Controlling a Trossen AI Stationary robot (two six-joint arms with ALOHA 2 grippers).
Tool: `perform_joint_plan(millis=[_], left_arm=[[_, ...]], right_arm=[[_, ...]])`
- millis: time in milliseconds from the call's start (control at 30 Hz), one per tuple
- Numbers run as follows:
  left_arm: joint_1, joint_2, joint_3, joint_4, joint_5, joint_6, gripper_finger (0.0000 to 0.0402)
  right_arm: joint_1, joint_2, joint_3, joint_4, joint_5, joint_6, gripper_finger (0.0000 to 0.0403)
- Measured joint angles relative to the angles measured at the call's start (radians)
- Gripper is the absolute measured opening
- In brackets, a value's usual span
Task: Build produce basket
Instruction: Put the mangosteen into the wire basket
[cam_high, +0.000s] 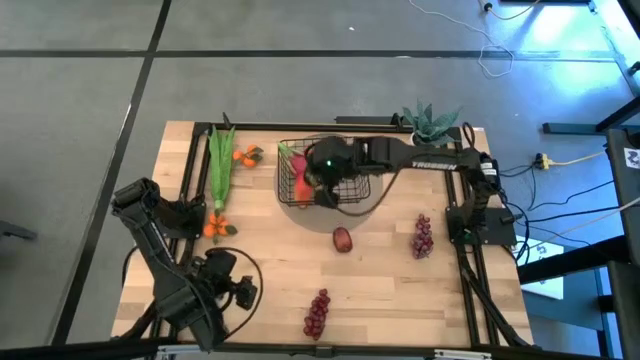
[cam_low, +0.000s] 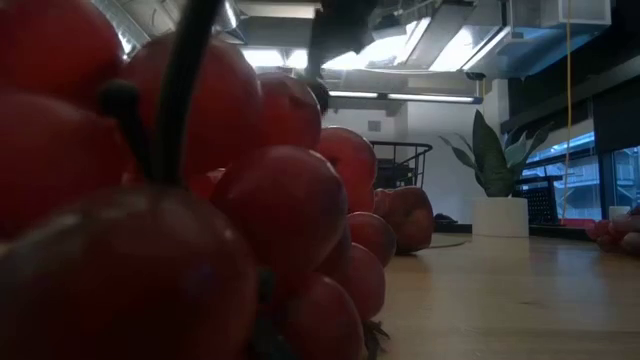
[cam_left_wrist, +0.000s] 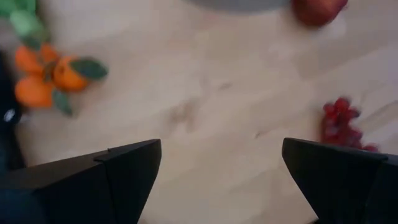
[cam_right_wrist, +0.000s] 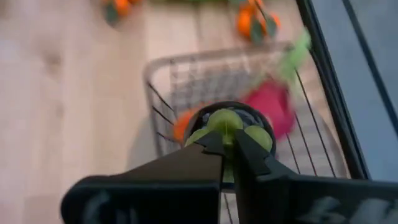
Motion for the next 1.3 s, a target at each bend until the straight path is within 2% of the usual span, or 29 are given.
perform_joint_plan(millis=[133,367,500,600,833,1300], left_arm=[[0.053,0.000,0.000,0.000,-0.062,0.069,0.0323],[0.197,0.000,0.000,0.000,-0.079,0.235,0.0323],[0.278,0.000,0.000,0.000,-0.090,0.336,0.0323],[0.321,0.000,0.000,-0.001,-0.120,0.389,0.0323],[0.398,0.000,0.000,0.000,-0.268,0.458,0.0323],[0.467,0.000,0.000,0.000,-0.260,0.495,0.0323]], right_arm=[[-0.084,0.001,0.000,-0.054,-0.018,-0.008,0.0000],[-0.221,0.062,0.000,-0.064,-0.184,-0.048,0.0000],[-0.266,0.120,-0.001,-0.073,-0.228,-0.073,0.0000],[-0.285,0.150,-0.001,-0.075,-0.238,-0.097,0.0000],[-0.314,0.223,-0.002,-0.096,-0.253,-0.129,0.0000],[-0.320,0.306,-0.002,-0.078,-0.299,-0.211,0.0002]])
